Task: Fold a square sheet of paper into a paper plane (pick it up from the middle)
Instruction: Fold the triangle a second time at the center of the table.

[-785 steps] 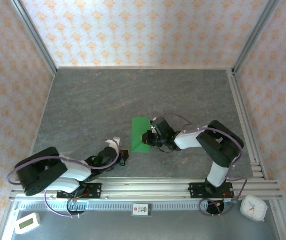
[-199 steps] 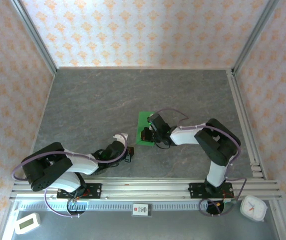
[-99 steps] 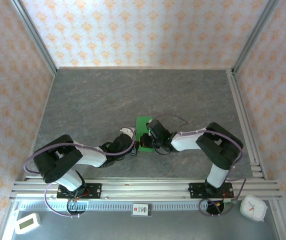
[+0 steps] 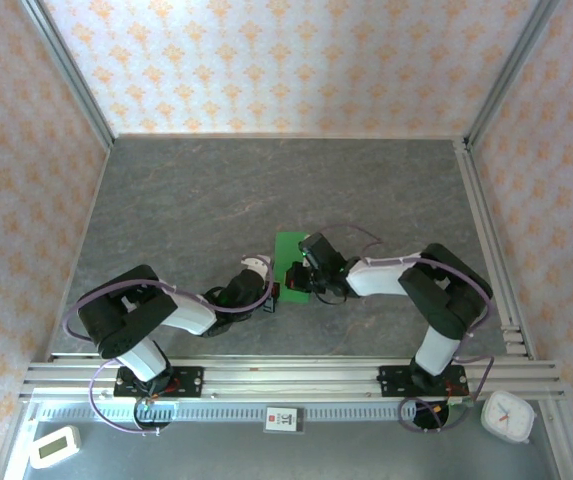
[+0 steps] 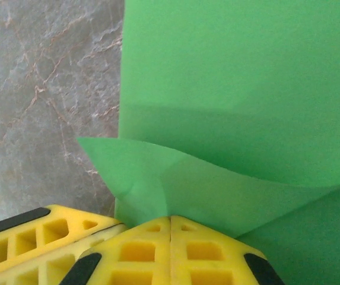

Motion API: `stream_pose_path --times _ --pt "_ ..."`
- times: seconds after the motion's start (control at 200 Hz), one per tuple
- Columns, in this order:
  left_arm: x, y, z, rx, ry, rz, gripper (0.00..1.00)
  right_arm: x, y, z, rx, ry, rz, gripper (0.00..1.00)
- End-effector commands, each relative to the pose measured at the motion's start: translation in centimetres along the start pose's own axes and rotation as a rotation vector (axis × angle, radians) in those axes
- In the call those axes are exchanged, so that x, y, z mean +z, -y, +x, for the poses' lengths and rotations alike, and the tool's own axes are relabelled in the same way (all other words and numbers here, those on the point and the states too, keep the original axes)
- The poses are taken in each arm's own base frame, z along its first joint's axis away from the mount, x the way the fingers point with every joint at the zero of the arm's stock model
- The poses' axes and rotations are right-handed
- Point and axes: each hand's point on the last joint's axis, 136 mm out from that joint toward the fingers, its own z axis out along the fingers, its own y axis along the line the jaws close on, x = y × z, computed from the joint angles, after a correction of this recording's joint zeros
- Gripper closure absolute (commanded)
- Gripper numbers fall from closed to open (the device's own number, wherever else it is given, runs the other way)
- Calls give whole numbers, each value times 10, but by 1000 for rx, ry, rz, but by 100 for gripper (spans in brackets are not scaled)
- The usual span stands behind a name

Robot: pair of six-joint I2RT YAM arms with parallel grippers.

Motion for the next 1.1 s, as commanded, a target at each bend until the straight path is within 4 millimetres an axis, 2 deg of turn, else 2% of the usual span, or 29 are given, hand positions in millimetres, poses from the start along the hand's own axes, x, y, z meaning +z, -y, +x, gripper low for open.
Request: stream_pose_path --times 0.0,0.225,0.345,0.631,0.786,0.951,1.096 --pt "-2 -39 57 77 -206 -153 100 -4 2 -8 -2 7 14 98" --pt "-1 -39 65 146 -250 -192 100 -3 21 -13 19 14 48 98" --pt "0 -35 63 155 -255 -189 100 -3 34 -14 29 17 76 100" --pt "-4 2 9 212 -180 -137 100 1 49 8 55 -32 73 100" --pt "3 16 -1 248 -189 -107 100 1 54 14 72 -47 76 100" --pt "18 17 6 269 -227 -113 100 -1 53 15 82 -48 73 100" --pt "24 6 25 270 -289 -147 100 -3 47 9 66 -50 81 100"
